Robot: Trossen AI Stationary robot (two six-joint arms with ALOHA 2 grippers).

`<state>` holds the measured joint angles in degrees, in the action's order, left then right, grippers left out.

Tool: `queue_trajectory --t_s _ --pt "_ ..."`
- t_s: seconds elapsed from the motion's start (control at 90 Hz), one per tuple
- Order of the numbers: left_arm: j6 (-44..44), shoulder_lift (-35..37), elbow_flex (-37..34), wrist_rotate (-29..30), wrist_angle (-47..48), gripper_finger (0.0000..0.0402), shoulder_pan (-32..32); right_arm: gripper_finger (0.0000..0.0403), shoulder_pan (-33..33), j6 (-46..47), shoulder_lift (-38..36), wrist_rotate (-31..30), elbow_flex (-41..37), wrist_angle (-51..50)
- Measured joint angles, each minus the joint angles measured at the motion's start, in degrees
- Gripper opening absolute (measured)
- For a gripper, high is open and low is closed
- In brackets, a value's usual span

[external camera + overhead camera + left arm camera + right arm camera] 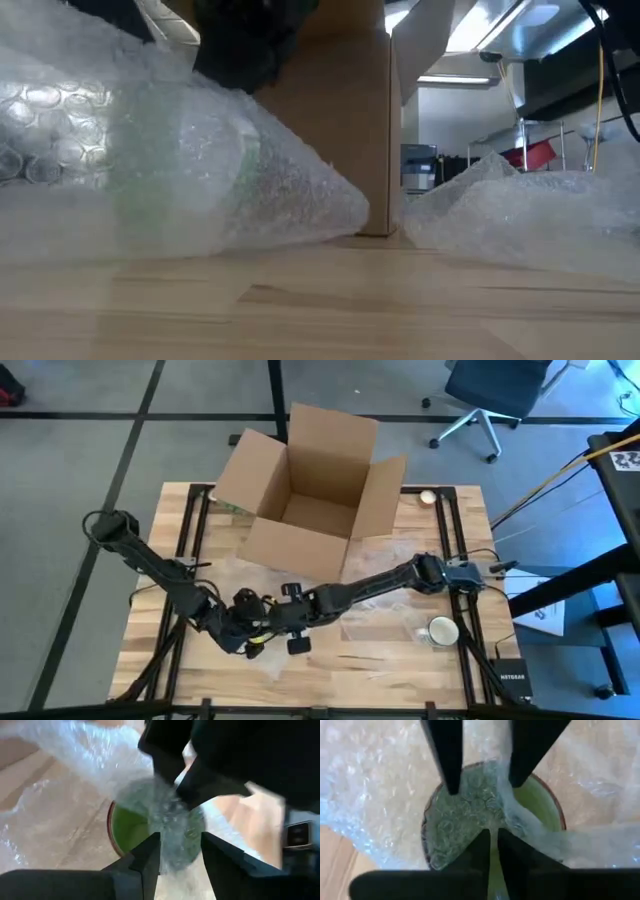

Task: Wrap mug
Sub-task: Wrap the green mug with bubble wrap

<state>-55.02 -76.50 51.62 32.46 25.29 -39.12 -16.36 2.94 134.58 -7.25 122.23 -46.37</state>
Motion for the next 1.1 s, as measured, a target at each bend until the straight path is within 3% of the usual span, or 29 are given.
queue_trajectory --t_s 0.278,0.522,0.789,1.1 --pt "-4.3 1.0 -1.2 9.5 3.1 0.0124 -1.9 0.0024 0.0 -0.2 0.2 0.2 0.0 -0.1" --pt "-4.8 -3.3 -5.9 7.7 -4.0 0.0124 0.6 0.0024 0.0 -0.6 0.3 0.0 -0.1 0.0" --pt "-5.7 -4.0 -7.1 8.1 -4.1 0.0124 1.0 0.0026 -0.1 -0.9 -0.6 -1.2 2.7 -1.6" --pt "-6.1 -4.2 -7.2 6.2 -4.6 0.0124 1.0 0.0103 0.3 -2.2 -1.7 2.9 12.2 -14.4"
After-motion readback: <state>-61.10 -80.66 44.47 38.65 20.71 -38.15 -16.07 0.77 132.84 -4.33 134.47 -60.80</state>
